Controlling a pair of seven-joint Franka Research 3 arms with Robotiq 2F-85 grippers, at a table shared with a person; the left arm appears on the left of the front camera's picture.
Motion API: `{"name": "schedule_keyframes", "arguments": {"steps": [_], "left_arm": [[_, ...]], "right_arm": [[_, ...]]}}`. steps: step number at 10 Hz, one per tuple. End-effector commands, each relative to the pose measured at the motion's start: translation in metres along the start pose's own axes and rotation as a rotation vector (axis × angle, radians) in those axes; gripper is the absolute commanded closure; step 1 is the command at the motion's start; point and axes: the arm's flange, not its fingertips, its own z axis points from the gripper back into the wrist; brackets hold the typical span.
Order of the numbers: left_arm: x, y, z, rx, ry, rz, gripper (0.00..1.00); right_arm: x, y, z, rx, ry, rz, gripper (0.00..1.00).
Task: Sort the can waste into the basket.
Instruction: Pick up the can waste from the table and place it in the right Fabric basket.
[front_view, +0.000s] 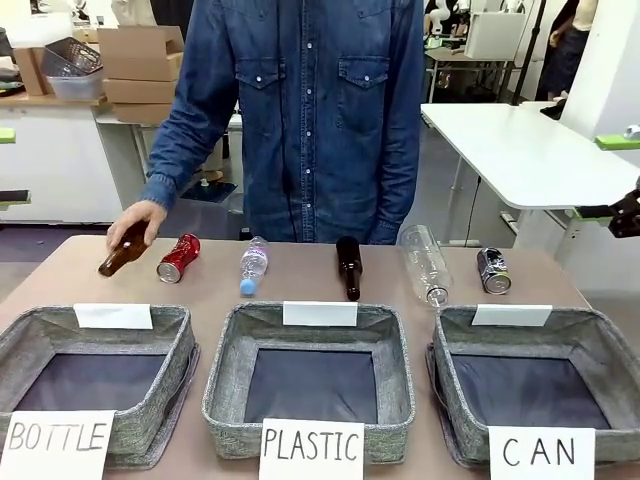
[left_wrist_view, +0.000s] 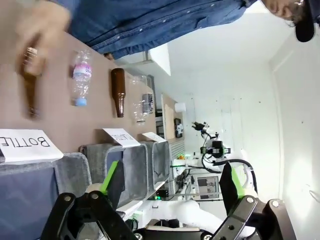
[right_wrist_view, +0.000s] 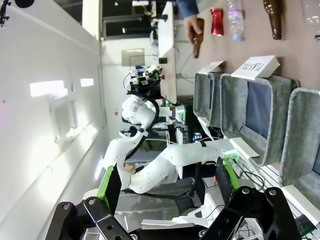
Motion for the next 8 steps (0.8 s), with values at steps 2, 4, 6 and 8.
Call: {"name": "schedule_keyframes", "arguments": {"steps": [2, 4, 6, 8], "left_arm": [[0.025, 0.002, 0.036, -0.179, 0.137, -0.049, 0.00], [0.000, 0.014, 0.086, -0.241, 0.002, -0.040, 0.00], [-0.022, 0.023, 0.105, -0.243, -0.048, -0.025, 0.00], [-0.017, 0.020, 0.074, -0.206, 0.068, -0.034, 0.00]], "right_arm": [[0.004, 0.002, 0.000, 0.020, -0.002, 0.025, 0.00], [0.004, 0.002, 0.000, 0.020, -0.002, 0.025, 0.00], [0.004, 0.002, 0.000, 0.020, -0.002, 0.025, 0.00], [0.004, 0.002, 0.000, 0.020, -0.002, 0.025, 0.00]]}}
